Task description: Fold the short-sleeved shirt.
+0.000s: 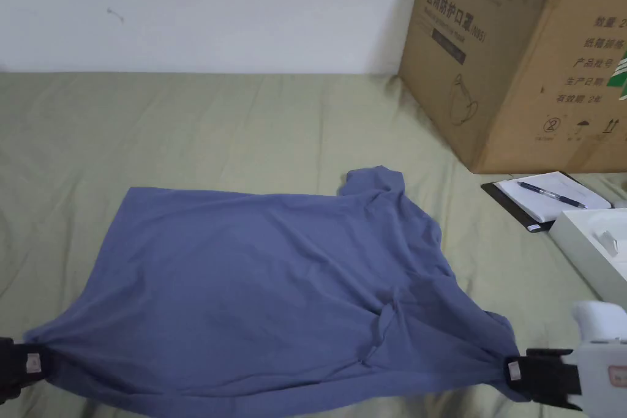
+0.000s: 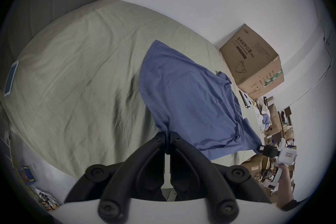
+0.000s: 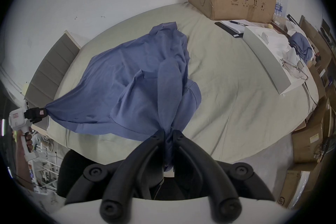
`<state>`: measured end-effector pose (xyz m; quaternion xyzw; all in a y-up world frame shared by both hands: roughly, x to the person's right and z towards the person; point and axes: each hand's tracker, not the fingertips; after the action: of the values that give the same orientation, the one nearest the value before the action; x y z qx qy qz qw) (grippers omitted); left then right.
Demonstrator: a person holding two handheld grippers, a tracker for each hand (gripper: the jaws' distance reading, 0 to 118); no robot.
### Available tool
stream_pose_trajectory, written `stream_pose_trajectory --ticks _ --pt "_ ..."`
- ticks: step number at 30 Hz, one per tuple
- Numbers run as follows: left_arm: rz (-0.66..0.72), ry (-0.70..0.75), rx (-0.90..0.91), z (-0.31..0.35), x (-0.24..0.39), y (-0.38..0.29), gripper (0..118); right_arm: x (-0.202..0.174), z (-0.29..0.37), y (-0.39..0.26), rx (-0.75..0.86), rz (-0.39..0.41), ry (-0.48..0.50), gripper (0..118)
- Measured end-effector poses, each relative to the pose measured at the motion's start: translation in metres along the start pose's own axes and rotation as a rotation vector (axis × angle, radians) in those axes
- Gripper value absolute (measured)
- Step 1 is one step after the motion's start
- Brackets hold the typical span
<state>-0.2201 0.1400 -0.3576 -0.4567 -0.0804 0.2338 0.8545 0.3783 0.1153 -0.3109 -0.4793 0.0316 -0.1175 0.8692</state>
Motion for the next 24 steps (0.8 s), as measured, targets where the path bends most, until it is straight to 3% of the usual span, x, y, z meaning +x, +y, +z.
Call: stream_pose_trajectory --ticks 6,13,16,17,19,21,24 --pt "0.024 0.049 -0.037 -0.069 -0.011 0.059 3 0.006 -0.05 0.084 -0.049 -0.022 0.0 8" --pt "0.197 0.117 -0.062 -0.158 -0.038 0.103 3 0.013 -0.152 0.161 -0.129 -0.068 -0.098 8" --pt "0.229 0.144 -0.083 -0.188 -0.045 0.107 7 0.013 -0.19 0.171 -0.166 -0.135 -0.139 9" --pt "0.224 0.152 -0.082 -0.195 -0.045 0.108 17 0.019 -0.204 0.174 -0.169 -0.142 -0.146 18" --pt "0.186 0.182 -0.04 -0.2 -0.045 0.109 70 0.018 -0.211 0.172 -0.105 -0.121 -0.208 55" --pt "0.145 0.138 0.043 -0.193 -0.044 0.108 117 0.018 -0.206 0.165 -0.015 -0.109 -0.247 115" --pt "0.047 0.047 0.164 -0.166 -0.036 0.101 118 0.024 -0.177 0.152 0.169 -0.144 -0.221 112"
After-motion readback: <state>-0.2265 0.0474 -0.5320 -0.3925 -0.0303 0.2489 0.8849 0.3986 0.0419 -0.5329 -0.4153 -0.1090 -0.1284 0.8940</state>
